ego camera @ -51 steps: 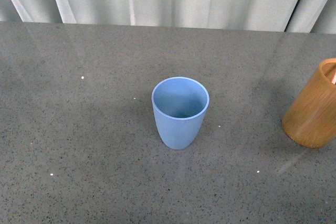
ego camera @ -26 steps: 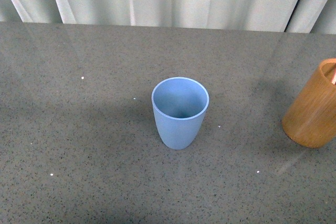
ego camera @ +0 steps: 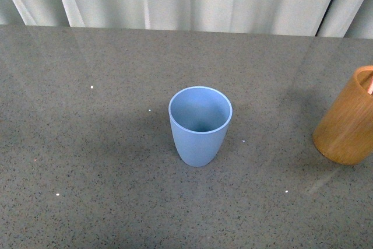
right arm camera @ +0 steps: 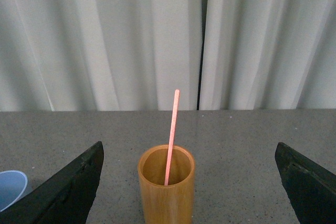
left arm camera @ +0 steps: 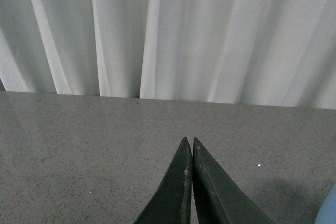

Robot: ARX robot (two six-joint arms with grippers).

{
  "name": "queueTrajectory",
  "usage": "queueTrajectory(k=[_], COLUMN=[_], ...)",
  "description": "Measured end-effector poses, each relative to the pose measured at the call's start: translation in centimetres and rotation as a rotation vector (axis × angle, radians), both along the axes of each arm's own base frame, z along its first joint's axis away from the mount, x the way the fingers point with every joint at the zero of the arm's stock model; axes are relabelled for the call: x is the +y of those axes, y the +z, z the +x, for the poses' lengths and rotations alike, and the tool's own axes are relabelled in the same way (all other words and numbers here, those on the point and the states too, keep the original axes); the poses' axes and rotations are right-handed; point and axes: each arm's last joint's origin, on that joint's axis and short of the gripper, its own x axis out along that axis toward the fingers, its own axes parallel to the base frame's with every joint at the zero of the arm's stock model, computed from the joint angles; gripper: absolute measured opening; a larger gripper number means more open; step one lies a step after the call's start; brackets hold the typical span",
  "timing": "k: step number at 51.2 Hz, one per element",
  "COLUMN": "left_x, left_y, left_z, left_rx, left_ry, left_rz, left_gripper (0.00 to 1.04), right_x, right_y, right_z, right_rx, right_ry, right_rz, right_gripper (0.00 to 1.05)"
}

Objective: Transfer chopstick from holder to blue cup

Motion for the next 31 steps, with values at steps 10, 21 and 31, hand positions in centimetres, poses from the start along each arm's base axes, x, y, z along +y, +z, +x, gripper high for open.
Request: queueTrajectory(k=[10, 21, 31], left_x=[0.0, 0.0, 0.0], left_y=[0.2, 0.3, 0.3], left_z=[-0.8, -1.5, -2.0], left_rx=[-0.006, -0.009, -0.01], left_ry=[0.0, 0.0, 0.0], left_rz=[0.0, 0.0, 0.0], left_gripper=[0.04, 0.04, 0.04], right_x=[0.0, 0.0, 0.0], right_y=[0.0, 0.0, 0.0], right_z=[0.0, 0.0, 0.0], right_rx=[0.0, 0.0, 0.0], right_ry=[0.0, 0.0, 0.0], right_rz=[0.0, 0.0, 0.0], right_gripper=[0.95, 0.95, 0.95])
